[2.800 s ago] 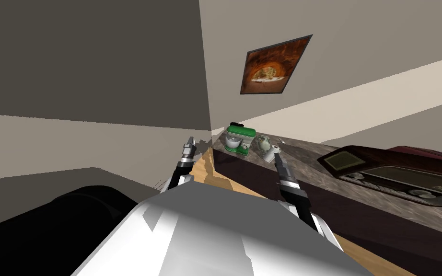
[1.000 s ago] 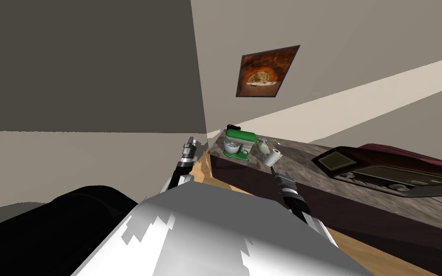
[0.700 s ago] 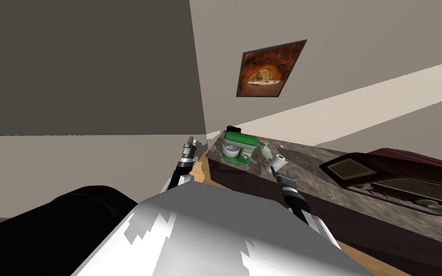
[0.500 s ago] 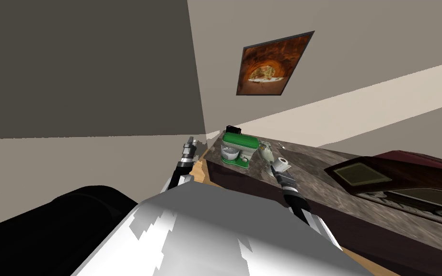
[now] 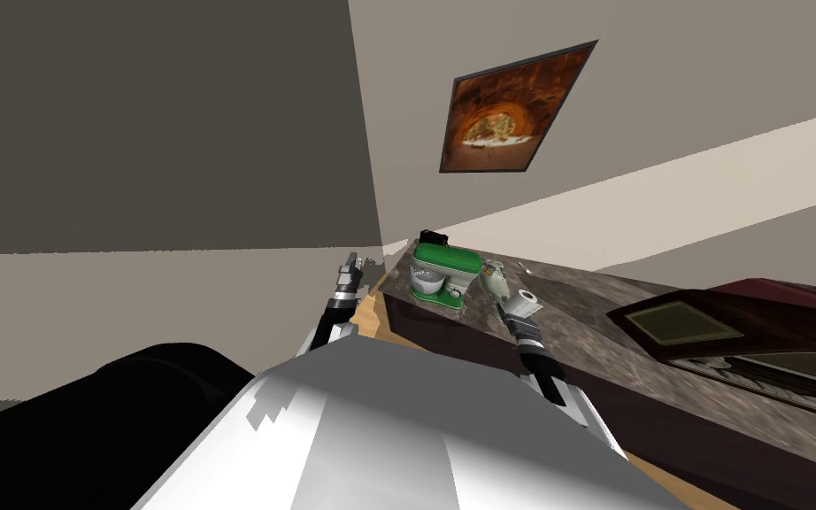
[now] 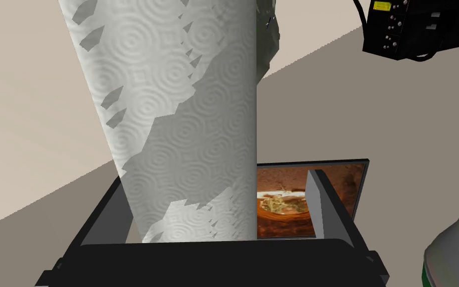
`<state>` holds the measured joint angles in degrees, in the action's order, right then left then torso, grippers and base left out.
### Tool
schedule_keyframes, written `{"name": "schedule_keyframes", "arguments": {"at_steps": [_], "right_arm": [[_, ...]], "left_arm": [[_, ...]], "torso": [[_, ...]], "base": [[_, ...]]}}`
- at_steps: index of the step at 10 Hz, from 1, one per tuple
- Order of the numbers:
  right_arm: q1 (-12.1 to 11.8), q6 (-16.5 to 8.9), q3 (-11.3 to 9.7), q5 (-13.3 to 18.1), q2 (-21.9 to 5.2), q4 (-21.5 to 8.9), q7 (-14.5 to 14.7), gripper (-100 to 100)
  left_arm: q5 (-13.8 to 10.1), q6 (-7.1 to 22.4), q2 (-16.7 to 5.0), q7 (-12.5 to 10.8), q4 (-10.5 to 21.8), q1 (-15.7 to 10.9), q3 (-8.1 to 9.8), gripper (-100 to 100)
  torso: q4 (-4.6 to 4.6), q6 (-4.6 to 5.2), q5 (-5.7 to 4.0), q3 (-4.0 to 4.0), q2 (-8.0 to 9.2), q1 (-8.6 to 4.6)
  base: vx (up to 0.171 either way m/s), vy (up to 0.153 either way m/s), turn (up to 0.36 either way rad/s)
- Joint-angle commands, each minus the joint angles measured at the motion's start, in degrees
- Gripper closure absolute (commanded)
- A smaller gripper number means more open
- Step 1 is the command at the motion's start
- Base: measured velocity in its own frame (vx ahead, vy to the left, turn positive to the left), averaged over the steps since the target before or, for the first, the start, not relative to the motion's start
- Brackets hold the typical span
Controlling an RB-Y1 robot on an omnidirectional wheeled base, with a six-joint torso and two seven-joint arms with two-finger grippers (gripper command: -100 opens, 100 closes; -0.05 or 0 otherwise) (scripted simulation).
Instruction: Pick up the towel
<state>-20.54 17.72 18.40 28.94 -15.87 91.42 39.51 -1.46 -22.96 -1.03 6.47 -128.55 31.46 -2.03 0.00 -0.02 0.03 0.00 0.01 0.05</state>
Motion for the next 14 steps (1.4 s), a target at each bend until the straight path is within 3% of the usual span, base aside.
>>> {"name": "schedule_keyframes", "arguments": {"at_steps": [1,2,5,6,7,9,10,13,14], "right_arm": [[2.9,1.8,-0.8,-2.9,-2.8,-2.9,1.8,-100],[4.6,1.8,-0.8,-3.2,-2.8,-4.9,1.8,-100],[4.6,1.8,-0.8,-3.2,-2.8,-8.1,1.8,-100],[7.5,3.7,-1.5,-6.0,-5.6,-10.4,3.7,-100],[9.3,3.7,-1.5,-6.4,-5.6,-12.8,3.7,-100],[9.3,3.7,-1.5,-6.4,-5.6,-15.7,3.7,-100],[12.0,5.6,-2.2,-9.2,-8.4,-17.6,5.5,-100],[14.0,5.6,-2.2,-9.5,-8.4,-23.0,5.5,-100],[17.2,7.5,-2.9,-12.3,-11.0,-25.2,7.4,-100]], "left_arm": [[0.0,0.0,0.0,0.0,0.0,0.0,0.00,0],[0.0,0.0,0.0,0.0,0.0,0.0,-0.01,0],[0.0,0.0,0.0,0.0,0.0,0.0,0.00,0],[0.0,0.0,0.0,0.0,0.0,0.0,0.00,0],[0.0,0.0,0.0,0.0,0.0,0.0,-0.01,0],[0.0,0.0,0.0,0.0,0.0,0.0,0.00,0],[0.0,0.0,0.0,0.0,0.0,0.0,0.00,0],[0.0,0.0,0.0,0.0,0.0,0.0,0.00,0],[0.0,0.0,0.0,0.0,0.0,0.0,0.00,0]], "torso": [[0.00,0.00,0.00,0.00,0.00,0.00],[0.02,-0.05,0.02,0.05,0.11,0.07],[-0.01,-0.07,0.01,-0.05,-0.09,0.09],[-0.03,-0.07,0.01,-0.09,-0.16,0.06],[0.00,-0.11,0.02,-0.01,-0.01,0.11],[0.01,-0.08,0.03,0.01,0.01,0.17],[0.00,-0.08,0.02,-0.05,-0.10,0.12],[0.01,-0.08,0.03,-0.01,-0.03,0.15],[-0.04,-0.06,-0.02,-0.08,-0.13,0.05]], "base": [[-0.075,0.029,0.118],[-0.087,0.035,0.054],[-0.009,0.010,-0.004],[-0.064,0.024,0.119],[-0.084,0.035,0.065],[-0.028,0.024,-0.011],[-0.062,0.037,0.118],[-0.042,0.024,0.015],[-0.067,0.044,0.112]]}}
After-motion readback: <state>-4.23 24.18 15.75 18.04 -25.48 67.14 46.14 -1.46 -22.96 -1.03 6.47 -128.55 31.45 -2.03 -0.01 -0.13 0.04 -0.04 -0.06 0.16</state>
